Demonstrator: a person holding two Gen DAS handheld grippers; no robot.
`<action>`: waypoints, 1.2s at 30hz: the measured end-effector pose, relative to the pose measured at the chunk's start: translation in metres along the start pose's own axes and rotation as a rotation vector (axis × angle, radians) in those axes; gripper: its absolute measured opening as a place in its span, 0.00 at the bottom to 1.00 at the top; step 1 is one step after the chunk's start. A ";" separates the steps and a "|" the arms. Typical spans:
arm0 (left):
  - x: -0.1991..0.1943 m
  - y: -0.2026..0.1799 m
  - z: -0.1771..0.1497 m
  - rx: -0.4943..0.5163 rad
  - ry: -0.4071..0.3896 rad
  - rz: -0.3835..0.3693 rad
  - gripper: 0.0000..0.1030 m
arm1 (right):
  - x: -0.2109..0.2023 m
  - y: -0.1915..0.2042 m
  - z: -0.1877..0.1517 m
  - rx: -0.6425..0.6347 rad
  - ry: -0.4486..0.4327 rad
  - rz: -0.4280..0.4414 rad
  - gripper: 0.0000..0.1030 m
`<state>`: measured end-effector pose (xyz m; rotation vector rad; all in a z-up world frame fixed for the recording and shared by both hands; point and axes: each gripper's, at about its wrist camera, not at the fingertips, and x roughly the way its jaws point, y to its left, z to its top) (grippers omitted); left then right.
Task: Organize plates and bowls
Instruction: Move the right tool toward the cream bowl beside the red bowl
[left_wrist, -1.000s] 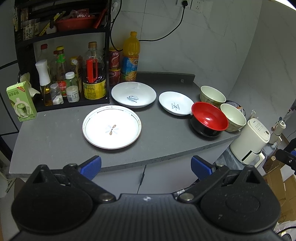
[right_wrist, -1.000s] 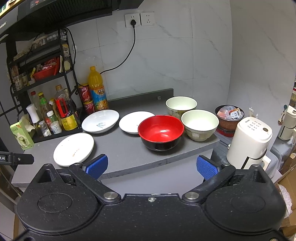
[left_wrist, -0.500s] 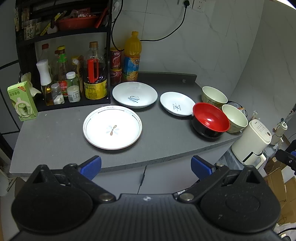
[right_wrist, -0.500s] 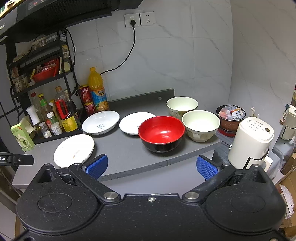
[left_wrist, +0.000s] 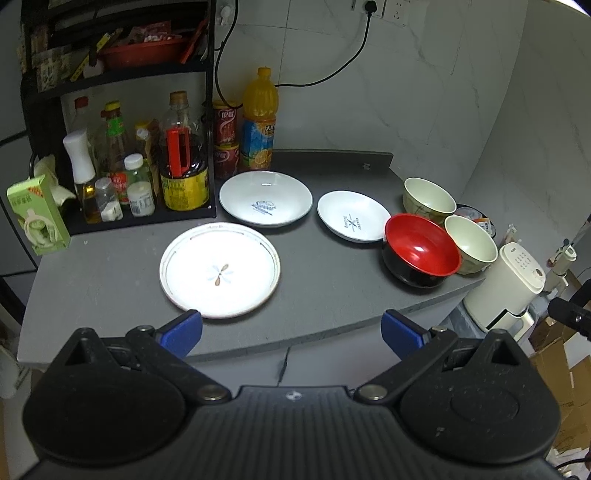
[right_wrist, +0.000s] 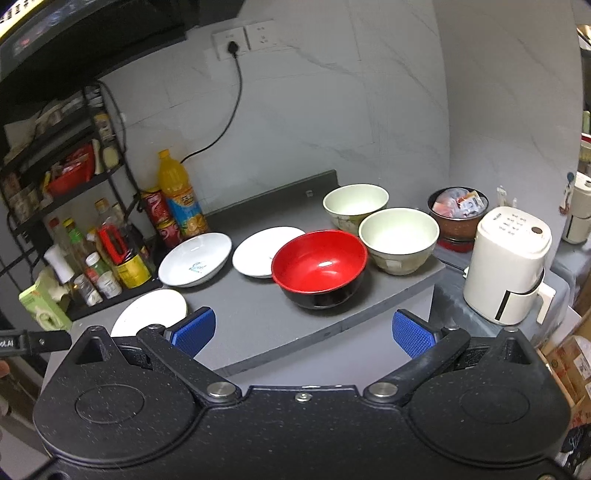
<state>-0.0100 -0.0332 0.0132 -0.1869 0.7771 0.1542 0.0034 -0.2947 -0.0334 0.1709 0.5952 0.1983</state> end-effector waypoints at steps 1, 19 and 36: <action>0.003 0.000 0.002 0.002 0.003 -0.001 0.99 | 0.003 0.000 0.001 0.004 -0.005 -0.007 1.00; 0.080 0.011 0.068 0.007 0.085 -0.006 0.99 | 0.073 0.022 0.043 0.003 0.026 -0.025 1.00; 0.162 0.003 0.120 0.076 0.170 -0.072 0.99 | 0.139 0.029 0.070 0.056 0.085 -0.138 1.00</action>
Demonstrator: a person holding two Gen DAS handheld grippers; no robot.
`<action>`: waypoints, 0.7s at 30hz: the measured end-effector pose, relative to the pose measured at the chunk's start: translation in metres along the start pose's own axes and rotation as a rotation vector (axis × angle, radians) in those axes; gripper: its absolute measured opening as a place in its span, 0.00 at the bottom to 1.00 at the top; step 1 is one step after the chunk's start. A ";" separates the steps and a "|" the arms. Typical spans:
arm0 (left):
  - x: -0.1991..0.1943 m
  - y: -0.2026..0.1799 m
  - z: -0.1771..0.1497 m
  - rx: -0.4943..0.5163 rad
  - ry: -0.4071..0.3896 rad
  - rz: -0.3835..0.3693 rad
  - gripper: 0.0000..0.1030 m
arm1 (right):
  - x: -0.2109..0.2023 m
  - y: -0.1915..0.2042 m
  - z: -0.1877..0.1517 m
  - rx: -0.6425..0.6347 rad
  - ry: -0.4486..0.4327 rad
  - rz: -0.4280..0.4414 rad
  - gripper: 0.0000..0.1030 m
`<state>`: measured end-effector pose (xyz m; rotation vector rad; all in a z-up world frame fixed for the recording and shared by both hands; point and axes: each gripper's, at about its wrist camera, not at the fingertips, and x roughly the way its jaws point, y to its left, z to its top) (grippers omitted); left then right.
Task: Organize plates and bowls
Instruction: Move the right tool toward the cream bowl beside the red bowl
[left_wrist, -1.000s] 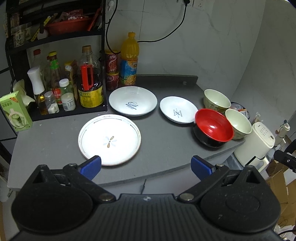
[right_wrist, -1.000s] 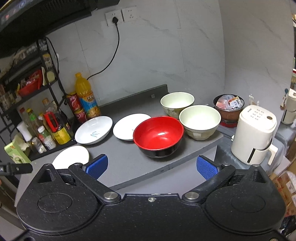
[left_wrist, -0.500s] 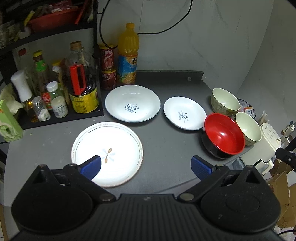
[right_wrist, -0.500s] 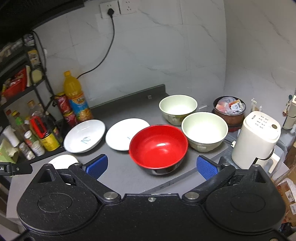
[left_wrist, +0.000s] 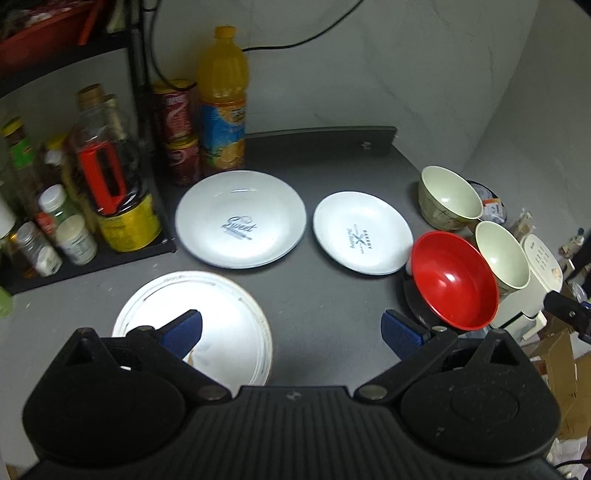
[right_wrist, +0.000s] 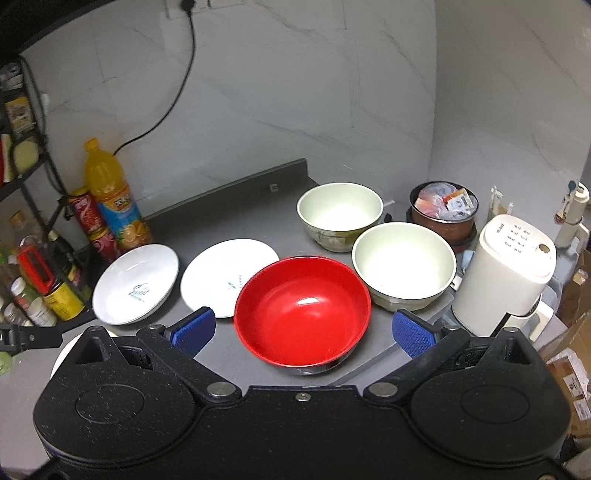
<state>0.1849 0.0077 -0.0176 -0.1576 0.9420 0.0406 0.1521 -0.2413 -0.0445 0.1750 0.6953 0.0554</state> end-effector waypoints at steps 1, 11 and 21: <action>0.004 -0.001 0.003 0.007 0.008 -0.006 0.99 | 0.004 0.000 0.001 0.009 0.006 -0.013 1.00; 0.044 -0.023 0.034 0.086 0.073 -0.076 0.98 | 0.036 -0.011 0.008 0.072 0.083 -0.097 1.00; 0.083 -0.057 0.056 0.103 0.119 -0.097 0.97 | 0.069 -0.040 0.022 0.086 0.113 -0.132 1.00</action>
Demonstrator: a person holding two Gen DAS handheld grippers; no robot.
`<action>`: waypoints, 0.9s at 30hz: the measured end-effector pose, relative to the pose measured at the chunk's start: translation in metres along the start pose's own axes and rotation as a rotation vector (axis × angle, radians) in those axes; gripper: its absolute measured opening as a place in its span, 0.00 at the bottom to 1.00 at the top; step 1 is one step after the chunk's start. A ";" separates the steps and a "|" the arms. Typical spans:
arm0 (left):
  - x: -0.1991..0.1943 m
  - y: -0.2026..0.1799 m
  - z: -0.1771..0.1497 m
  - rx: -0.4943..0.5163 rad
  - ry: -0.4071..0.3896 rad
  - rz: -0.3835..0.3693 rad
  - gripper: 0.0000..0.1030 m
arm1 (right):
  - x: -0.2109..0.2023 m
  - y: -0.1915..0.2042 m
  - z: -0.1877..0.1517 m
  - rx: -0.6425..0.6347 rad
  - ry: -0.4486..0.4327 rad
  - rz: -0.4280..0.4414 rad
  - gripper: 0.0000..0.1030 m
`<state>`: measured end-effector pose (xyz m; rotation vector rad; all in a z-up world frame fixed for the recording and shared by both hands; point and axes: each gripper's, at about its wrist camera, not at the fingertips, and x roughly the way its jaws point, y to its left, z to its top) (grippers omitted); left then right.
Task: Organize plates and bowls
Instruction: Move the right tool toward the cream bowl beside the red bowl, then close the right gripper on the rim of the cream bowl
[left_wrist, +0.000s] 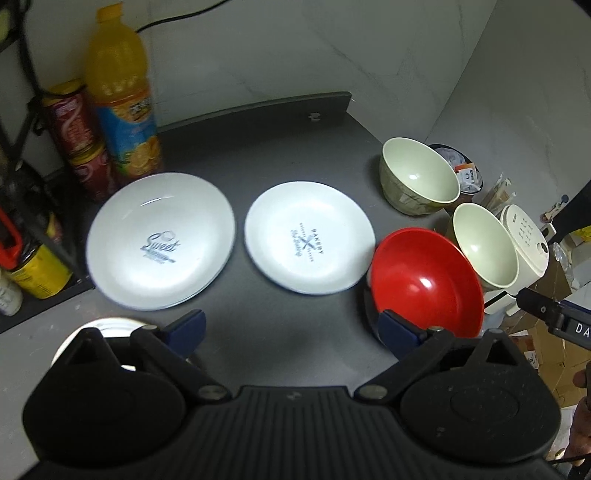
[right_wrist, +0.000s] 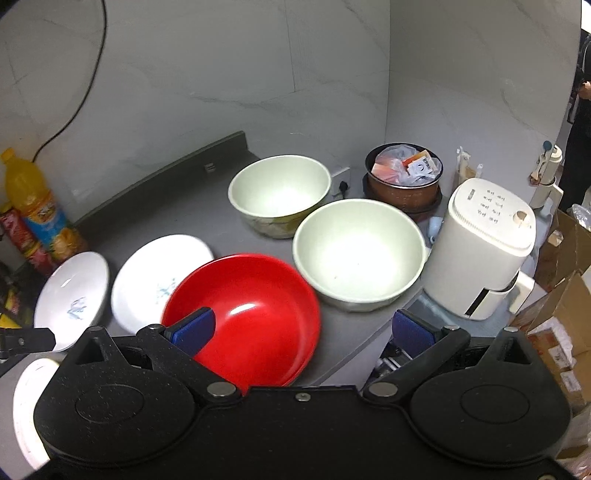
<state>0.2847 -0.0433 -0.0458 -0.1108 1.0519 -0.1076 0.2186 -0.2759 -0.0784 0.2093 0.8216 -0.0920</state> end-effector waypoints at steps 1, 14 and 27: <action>0.004 -0.005 0.004 0.003 0.001 -0.002 0.97 | 0.004 -0.004 0.003 -0.003 0.001 0.005 1.00; 0.050 -0.074 0.050 -0.012 0.034 0.009 0.97 | 0.045 -0.051 0.042 -0.028 0.019 0.052 1.00; 0.087 -0.134 0.070 -0.001 0.045 0.002 0.97 | 0.087 -0.095 0.070 -0.072 0.088 0.093 1.00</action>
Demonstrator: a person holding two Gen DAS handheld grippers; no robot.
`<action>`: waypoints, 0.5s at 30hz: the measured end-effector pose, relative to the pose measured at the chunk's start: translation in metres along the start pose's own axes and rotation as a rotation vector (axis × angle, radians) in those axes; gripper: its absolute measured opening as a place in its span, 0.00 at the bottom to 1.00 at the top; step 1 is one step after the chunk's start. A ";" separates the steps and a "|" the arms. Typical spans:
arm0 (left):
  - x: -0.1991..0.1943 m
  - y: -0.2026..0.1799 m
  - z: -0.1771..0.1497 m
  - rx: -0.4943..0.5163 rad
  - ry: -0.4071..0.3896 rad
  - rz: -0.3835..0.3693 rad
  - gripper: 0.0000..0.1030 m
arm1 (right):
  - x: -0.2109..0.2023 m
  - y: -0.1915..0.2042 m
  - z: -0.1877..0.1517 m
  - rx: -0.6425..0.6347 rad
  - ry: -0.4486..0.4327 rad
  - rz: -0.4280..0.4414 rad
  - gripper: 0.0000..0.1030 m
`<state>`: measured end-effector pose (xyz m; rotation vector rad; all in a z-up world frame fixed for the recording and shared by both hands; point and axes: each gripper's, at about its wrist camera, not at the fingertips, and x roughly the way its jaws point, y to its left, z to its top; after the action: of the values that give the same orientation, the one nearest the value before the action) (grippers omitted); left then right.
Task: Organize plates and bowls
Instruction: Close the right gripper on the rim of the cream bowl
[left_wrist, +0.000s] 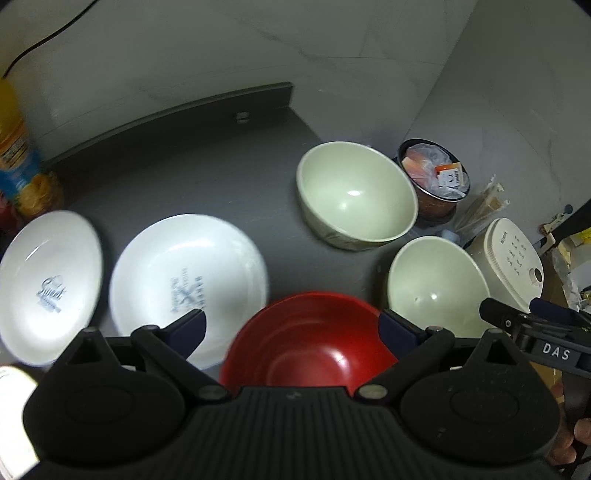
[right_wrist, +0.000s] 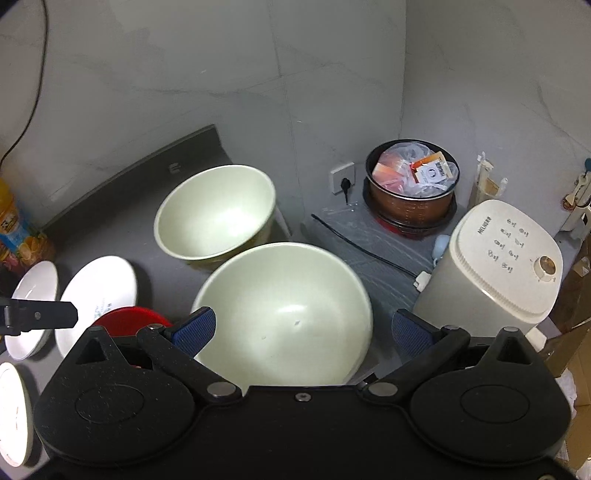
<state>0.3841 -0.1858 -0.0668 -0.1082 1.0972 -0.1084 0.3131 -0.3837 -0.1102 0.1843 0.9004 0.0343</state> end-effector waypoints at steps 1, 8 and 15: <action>0.003 -0.005 0.003 0.007 -0.002 0.002 0.97 | 0.002 -0.004 0.001 0.005 0.005 0.006 0.99; 0.028 -0.032 0.017 -0.008 0.016 -0.064 0.85 | 0.019 -0.030 0.011 0.000 0.082 0.046 0.81; 0.062 -0.046 0.027 -0.022 0.081 -0.096 0.56 | 0.042 -0.052 0.010 0.049 0.175 0.082 0.58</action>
<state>0.4343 -0.2390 -0.1030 -0.1775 1.1743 -0.1880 0.3448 -0.4316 -0.1458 0.2670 1.0681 0.1061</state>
